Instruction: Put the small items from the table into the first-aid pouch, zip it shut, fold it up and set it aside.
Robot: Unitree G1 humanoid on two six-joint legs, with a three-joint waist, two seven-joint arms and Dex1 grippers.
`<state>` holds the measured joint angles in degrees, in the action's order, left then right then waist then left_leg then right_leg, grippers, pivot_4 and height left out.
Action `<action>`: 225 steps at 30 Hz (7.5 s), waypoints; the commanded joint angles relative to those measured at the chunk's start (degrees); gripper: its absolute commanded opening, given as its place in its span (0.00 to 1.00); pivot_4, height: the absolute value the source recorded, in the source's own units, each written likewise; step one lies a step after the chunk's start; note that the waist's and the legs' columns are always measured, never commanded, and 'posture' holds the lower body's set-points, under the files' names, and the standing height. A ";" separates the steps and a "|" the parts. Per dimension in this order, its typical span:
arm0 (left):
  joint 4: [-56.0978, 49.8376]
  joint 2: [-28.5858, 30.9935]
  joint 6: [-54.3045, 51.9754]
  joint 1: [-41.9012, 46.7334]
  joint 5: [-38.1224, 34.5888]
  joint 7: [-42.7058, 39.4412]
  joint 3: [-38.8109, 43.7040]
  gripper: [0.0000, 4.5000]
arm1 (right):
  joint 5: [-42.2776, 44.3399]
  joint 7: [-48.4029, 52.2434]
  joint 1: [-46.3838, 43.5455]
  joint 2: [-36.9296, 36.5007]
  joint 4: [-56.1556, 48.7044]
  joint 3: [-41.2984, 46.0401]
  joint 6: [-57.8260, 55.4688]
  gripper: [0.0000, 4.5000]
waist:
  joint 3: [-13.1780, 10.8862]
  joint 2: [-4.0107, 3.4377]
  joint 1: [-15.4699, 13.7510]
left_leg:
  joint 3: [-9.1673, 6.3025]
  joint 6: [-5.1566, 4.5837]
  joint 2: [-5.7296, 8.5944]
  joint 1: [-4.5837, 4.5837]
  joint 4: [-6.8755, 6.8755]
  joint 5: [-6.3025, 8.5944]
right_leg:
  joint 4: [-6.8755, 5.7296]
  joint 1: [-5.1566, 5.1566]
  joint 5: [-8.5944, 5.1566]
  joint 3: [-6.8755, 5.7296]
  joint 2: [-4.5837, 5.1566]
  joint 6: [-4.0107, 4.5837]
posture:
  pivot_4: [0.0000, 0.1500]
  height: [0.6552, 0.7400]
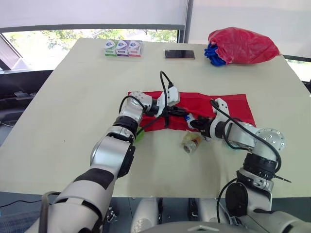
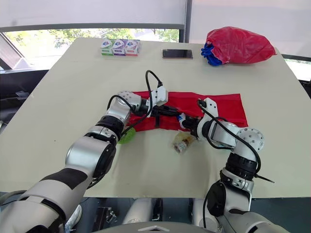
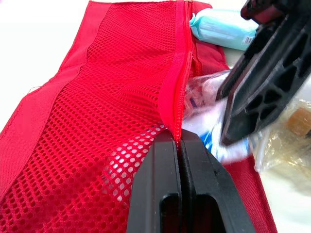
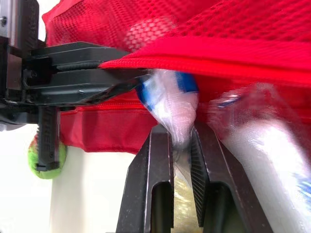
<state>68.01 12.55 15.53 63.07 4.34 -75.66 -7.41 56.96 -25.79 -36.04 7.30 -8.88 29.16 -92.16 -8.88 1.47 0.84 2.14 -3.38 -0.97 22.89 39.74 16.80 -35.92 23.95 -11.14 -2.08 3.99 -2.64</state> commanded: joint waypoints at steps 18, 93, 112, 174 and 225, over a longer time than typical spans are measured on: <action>-3.25 -2.13 -0.52 -1.54 -0.27 -1.35 -1.04 0.00 | -9.16 14.08 0.22 1.13 -0.22 -11.52 17.87 0.11 | 0.00 -0.01 0.13 | 0.17 0.02 0.03 -0.02 -0.39 -0.01 | 0.08 0.13 0.00 0.13 0.01 -0.01 | 1.00 1.00; -16.85 -1.52 7.72 -9.25 7.04 26.58 -5.41 0.00 | -23.71 56.74 38.73 -37.09 -40.41 -12.89 43.81 0.01 | 0.01 0.02 -1.71 | -0.02 0.06 0.15 -0.15 -0.19 -0.04 | 0.16 -0.11 -0.02 0.03 0.10 -0.04 | 1.00 1.00; -19.52 -1.88 4.88 -11.73 6.28 27.94 -7.47 0.00 | -4.68 90.25 79.75 -42.55 -34.60 37.14 68.81 0.97 | 0.03 -0.01 -1.72 | 0.04 0.06 0.03 -0.38 -0.19 -0.03 | 0.27 -0.31 -0.12 0.07 0.05 -0.14 | 1.00 1.00; -23.66 -4.72 -1.13 -12.96 3.52 24.16 -8.53 0.00 | -27.13 44.17 33.27 -29.68 -27.87 -23.79 32.27 0.01 | 0.07 -0.12 -1.78 | -0.14 0.05 0.28 -0.24 -0.11 -0.04 | 0.23 -0.29 -0.05 0.00 0.06 -0.06 | 1.00 1.00; -27.32 -5.76 -1.83 -15.90 3.44 23.24 -9.44 0.00 | -36.75 43.43 24.17 -24.52 -11.88 -27.47 48.10 0.76 | 0.07 -0.24 -1.65 | -0.11 0.05 0.37 -0.22 -0.21 -0.04 | 0.19 -0.20 -0.05 0.02 0.08 -0.05 | 1.00 1.00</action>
<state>41.20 7.27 13.04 46.40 8.76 -52.52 -16.79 19.60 15.78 -12.25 -16.08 -16.91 1.64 -44.04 -8.81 1.24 -0.81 2.01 -3.33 -0.61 22.66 39.53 16.76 -35.73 23.74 -11.20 -2.07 4.07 -2.70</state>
